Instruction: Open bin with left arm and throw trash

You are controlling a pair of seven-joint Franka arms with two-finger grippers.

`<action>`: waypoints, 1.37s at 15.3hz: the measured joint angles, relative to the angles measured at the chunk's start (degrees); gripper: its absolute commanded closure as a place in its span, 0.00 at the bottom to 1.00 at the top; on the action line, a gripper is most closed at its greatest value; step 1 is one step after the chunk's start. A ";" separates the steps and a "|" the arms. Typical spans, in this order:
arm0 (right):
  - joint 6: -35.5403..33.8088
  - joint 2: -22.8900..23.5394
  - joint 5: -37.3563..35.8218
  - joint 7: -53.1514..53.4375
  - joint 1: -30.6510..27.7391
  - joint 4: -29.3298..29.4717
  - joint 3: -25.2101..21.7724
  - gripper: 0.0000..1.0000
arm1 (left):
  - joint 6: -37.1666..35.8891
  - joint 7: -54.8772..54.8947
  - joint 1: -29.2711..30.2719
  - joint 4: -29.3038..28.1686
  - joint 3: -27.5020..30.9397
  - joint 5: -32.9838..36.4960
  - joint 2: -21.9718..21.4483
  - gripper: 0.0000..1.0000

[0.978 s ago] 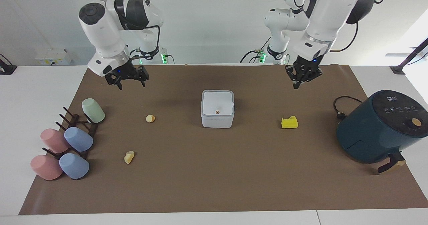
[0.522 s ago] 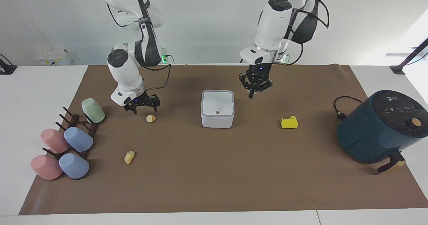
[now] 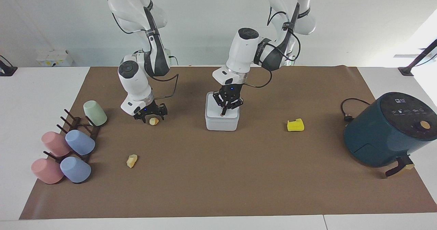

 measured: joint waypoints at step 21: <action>-23.56 0.81 8.62 22.32 11.39 22.02 1.42 1.00 | -40.70 2.59 18.83 -1.35 2.06 0.00 -15.97 0.31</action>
